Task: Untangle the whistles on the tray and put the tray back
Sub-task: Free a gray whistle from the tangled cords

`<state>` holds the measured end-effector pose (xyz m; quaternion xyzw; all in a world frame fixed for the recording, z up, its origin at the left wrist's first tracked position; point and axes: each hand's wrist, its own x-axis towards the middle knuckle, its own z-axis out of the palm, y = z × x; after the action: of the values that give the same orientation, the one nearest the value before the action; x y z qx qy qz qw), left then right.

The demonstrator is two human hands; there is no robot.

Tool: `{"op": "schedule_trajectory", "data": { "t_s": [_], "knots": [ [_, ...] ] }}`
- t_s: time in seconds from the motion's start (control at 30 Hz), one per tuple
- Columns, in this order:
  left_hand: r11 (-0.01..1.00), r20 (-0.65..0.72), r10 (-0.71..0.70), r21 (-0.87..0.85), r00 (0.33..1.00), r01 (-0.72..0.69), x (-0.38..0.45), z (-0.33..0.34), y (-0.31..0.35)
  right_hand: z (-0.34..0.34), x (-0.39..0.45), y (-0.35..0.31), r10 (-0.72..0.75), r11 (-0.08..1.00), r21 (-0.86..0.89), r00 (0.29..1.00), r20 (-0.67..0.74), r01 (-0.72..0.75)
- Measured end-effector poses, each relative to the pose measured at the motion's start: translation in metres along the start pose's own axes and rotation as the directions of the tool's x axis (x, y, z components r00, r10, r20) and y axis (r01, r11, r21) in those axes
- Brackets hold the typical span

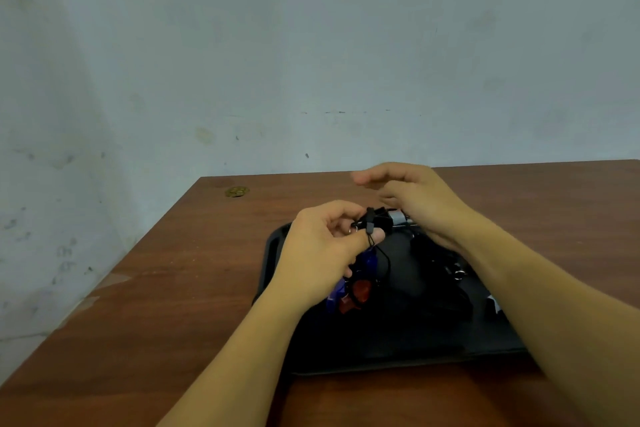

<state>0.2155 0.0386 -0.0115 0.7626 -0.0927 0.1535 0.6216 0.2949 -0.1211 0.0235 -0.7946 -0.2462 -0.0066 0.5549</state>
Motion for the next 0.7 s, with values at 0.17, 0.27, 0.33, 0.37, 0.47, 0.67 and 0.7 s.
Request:
{"op": "schedule_trajectory", "data": {
  "t_s": [0.17, 0.27, 0.33, 0.37, 0.47, 0.67, 0.7],
  "knots": [
    [0.970, 0.064, -0.042, -0.236, 0.997, 0.056, 0.000, 0.001, 0.001, 0.007, -0.022, 0.003, -0.077, 0.910, 0.415, 0.985, 0.154, 0.006],
    [0.927, 0.125, -0.078, -0.355, 0.989, 0.118, 0.000, 0.001, 0.002, 0.016, -0.029, 0.014, -0.051, 0.861, 0.508, 0.985, 0.168, -0.042],
    [0.926, 0.148, -0.084, -0.354, 0.985, 0.132, 0.000, 0.003, 0.003, 0.018, -0.031, 0.018, -0.052, 0.869, 0.494, 0.989, 0.135, -0.022],
    [0.929, 0.144, -0.087, -0.346, 0.986, 0.133, 0.000, 0.003, 0.003, 0.019, -0.033, 0.018, -0.072, 0.895, 0.447, 0.991, 0.117, 0.013],
    [0.952, 0.122, -0.096, -0.277, 0.988, 0.126, -0.001, 0.003, 0.003, 0.020, -0.036, 0.017, -0.159, 0.956, 0.255, 0.987, 0.035, 0.145],
    [1.000, 0.033, -0.009, 0.025, 0.999, 0.008, -0.003, 0.007, 0.003, 0.020, -0.036, 0.015, -0.129, 0.965, 0.227, 0.992, -0.012, 0.128],
    [1.000, 0.013, 0.004, 0.025, 1.000, -0.004, -0.003, 0.008, 0.004, 0.019, -0.036, 0.015, -0.113, 0.962, 0.252, 0.993, 0.019, 0.105]
  ]
}}
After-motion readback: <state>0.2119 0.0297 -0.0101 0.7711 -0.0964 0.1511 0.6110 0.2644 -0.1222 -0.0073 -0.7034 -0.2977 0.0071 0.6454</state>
